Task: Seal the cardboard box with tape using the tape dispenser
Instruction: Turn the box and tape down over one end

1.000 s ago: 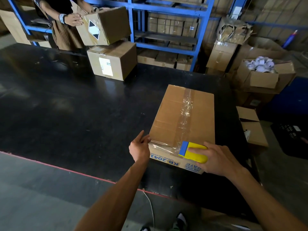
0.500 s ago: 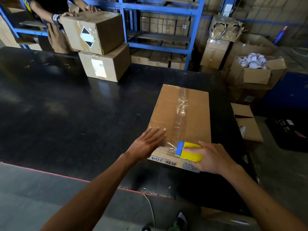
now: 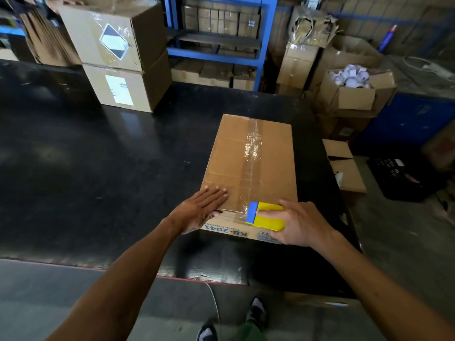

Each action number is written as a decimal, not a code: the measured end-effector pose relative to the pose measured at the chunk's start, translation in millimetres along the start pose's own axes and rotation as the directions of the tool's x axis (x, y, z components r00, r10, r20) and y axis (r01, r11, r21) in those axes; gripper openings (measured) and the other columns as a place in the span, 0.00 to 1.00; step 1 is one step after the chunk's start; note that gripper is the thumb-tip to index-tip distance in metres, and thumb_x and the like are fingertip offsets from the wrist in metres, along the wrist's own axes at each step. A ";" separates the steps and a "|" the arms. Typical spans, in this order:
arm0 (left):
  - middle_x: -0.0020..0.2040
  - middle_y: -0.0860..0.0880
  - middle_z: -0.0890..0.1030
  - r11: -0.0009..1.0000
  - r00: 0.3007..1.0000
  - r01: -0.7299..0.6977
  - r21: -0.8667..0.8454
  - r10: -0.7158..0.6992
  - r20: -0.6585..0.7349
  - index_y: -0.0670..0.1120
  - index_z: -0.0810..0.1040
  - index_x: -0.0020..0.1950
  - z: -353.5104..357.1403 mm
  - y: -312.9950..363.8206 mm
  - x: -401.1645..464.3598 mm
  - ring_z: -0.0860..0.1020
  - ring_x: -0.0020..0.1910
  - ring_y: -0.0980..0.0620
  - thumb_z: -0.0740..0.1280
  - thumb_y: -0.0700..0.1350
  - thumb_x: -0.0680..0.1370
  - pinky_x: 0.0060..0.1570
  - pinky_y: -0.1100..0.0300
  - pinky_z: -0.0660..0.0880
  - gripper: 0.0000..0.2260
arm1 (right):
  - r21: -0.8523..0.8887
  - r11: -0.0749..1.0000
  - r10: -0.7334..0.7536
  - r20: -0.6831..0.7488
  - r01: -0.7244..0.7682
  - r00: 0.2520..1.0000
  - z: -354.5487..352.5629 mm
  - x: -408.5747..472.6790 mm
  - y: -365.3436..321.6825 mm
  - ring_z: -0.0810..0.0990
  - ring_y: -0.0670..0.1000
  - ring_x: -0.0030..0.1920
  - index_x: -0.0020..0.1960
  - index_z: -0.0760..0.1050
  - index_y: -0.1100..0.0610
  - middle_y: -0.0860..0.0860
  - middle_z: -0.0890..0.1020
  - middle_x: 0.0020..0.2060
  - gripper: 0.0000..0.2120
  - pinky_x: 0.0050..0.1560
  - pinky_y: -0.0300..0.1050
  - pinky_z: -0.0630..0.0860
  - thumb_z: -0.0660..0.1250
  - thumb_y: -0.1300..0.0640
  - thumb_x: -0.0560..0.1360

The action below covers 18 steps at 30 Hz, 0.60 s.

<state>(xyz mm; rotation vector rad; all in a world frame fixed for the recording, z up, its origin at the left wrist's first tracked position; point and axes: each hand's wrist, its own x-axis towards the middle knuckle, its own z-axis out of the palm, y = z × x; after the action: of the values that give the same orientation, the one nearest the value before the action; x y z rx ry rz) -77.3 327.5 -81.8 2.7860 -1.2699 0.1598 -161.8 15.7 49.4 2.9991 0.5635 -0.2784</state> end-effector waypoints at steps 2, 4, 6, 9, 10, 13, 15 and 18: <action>0.82 0.47 0.53 1.000 1.000 0.004 0.006 -0.004 -0.003 0.45 0.50 0.82 0.7 0.9 -0.7 0.49 0.81 0.50 0.48 0.57 0.86 0.79 0.51 0.48 0.28 | -0.005 1.000 -0.008 0.008 0.008 1.000 1.0 0.2 0.7 0.79 0.52 0.58 0.70 0.63 0.28 0.48 0.75 0.62 0.28 0.53 0.47 0.74 0.64 0.34 0.71; 0.82 0.47 0.53 1.000 1.000 0.008 0.011 -0.008 0.009 0.45 0.49 0.82 2.0 0.7 -1.4 0.49 0.81 0.49 0.48 0.58 0.86 0.79 0.50 0.50 0.28 | -0.020 1.000 -0.023 0.015 0.023 1.000 0.5 1.0 0.8 0.78 0.52 0.58 0.70 0.62 0.28 0.48 0.75 0.62 0.28 0.53 0.47 0.75 0.63 0.33 0.71; 0.82 0.46 0.53 1.000 1.000 0.006 0.012 -0.006 0.009 0.45 0.49 0.82 2.7 0.1 -1.9 0.50 0.81 0.49 0.47 0.58 0.86 0.79 0.50 0.53 0.28 | -0.025 0.999 -0.032 0.022 0.032 0.999 -1.7 1.1 1.9 0.78 0.52 0.57 0.71 0.61 0.29 0.48 0.75 0.61 0.28 0.53 0.48 0.75 0.62 0.33 0.72; 0.82 0.46 0.54 1.000 1.000 -0.002 0.005 0.002 0.009 0.45 0.50 0.82 4.2 -1.8 -2.5 0.52 0.81 0.49 0.48 0.58 0.86 0.78 0.50 0.55 0.28 | -0.045 0.998 -0.042 0.030 0.043 0.999 -7.3 -7.1 15.6 0.79 0.52 0.53 0.70 0.63 0.29 0.48 0.76 0.56 0.27 0.48 0.48 0.75 0.59 0.29 0.71; 0.82 0.46 0.53 1.000 1.000 -0.004 0.006 0.004 0.005 0.45 0.50 0.82 5.1 -2.8 -2.6 0.51 0.81 0.49 0.48 0.58 0.86 0.78 0.50 0.54 0.28 | -0.053 0.998 -0.037 0.020 0.038 0.999 -7.8 -13.8 24.1 0.79 0.53 0.50 0.69 0.65 0.29 0.48 0.76 0.53 0.27 0.44 0.46 0.74 0.57 0.28 0.70; 0.82 0.46 0.52 0.999 0.999 -0.031 -0.018 0.030 -0.018 0.45 0.49 0.82 5.5 -5.8 -1.4 0.49 0.81 0.49 0.49 0.57 0.86 0.79 0.52 0.50 0.28 | -0.062 0.998 -0.017 -0.004 0.017 1.000 -1.9 -35.3 48.1 0.76 0.51 0.38 0.68 0.66 0.30 0.49 0.76 0.47 0.27 0.36 0.43 0.65 0.61 0.31 0.70; 0.82 0.45 0.50 0.996 0.996 -0.085 -0.027 0.084 -0.012 0.43 0.49 0.82 1.5 -10.5 -1.6 0.46 0.81 0.50 0.48 0.56 0.86 0.79 0.54 0.45 0.28 | -0.077 0.997 -0.024 0.003 0.024 1.000 4.2 -39.6 54.3 0.70 0.48 0.35 0.69 0.66 0.31 0.49 0.75 0.45 0.28 0.35 0.42 0.64 0.65 0.33 0.69; 0.82 0.44 0.44 0.978 0.975 -0.208 0.014 0.206 0.085 0.42 0.43 0.82 -9.7 -25.1 -2.3 0.39 0.80 0.50 0.52 0.51 0.86 0.79 0.52 0.44 0.29 | -0.087 0.996 -0.023 -0.008 0.023 1.000 5.4 -37.8 53.8 0.68 0.47 0.33 0.67 0.70 0.32 0.48 0.75 0.42 0.27 0.33 0.41 0.62 0.67 0.35 0.68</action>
<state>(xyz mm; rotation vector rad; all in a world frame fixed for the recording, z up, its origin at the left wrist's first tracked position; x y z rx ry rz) -60.4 346.7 -73.0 2.6993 -1.5879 0.0711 -177.6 -48.2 53.7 2.9138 0.5953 -0.2352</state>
